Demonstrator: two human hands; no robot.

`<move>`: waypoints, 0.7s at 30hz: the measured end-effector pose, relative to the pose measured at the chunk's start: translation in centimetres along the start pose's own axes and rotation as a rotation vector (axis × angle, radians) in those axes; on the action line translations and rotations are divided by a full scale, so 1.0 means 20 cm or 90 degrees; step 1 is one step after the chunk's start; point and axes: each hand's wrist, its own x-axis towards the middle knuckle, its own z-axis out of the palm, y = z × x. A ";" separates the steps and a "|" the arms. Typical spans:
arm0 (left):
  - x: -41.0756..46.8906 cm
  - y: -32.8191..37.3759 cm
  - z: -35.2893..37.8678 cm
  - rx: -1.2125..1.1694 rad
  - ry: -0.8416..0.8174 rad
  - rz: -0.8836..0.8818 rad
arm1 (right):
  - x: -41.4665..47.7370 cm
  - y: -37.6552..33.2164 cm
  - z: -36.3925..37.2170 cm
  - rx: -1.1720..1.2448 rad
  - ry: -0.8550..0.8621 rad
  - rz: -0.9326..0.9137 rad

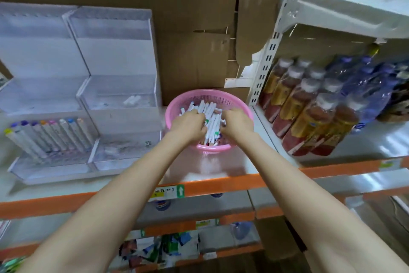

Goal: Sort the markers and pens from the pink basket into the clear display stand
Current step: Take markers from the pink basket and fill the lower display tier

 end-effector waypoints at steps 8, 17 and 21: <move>0.09 0.01 0.07 0.040 0.044 0.034 | 0.11 0.05 0.06 0.095 -0.043 -0.039; 0.09 0.01 0.05 0.013 0.031 0.061 | 0.17 0.05 0.12 0.230 -0.034 -0.100; 0.08 -0.01 0.04 -0.132 0.010 0.017 | 0.16 0.05 0.11 0.189 0.029 -0.085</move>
